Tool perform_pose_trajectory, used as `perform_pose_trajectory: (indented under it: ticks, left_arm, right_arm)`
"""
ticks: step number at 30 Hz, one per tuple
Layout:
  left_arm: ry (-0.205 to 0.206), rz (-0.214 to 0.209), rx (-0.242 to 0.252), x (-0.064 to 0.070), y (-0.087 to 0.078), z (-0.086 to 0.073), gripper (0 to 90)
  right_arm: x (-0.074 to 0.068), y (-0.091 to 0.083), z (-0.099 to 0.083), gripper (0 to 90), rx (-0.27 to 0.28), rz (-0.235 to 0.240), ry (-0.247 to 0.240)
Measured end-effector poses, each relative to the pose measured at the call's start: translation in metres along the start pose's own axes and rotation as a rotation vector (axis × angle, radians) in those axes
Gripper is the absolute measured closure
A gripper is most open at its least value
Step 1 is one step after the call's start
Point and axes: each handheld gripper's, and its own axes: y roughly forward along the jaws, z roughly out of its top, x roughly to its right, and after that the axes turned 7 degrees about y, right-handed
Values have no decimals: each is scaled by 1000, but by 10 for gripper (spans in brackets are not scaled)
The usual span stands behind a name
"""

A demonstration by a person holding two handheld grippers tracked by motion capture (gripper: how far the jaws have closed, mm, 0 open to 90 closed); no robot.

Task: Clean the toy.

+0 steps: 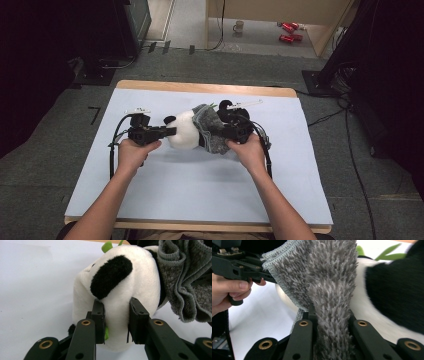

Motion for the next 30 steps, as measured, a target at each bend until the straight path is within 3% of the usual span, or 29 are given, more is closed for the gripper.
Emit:
perform_pose_trajectory:
  ticks: [13, 19, 26, 30]
  left_arm:
    - [-5, -18, 18, -8, 0, -1, 682]
    - [1, -19, 31, -9, 0, -2, 670]
    - [72, -32, 85, -10, -3, -5, 538]
    - [174, -23, 105, -8, -7, -8, 457]
  right_arm:
    - [25, -27, -1, 776, 27, -23, 51]
    - [29, -34, -1, 772, 35, -51, 37]
    - [34, -33, -4, 771, 44, -49, 46]
    - [36, -33, -4, 766, 46, -43, 46]
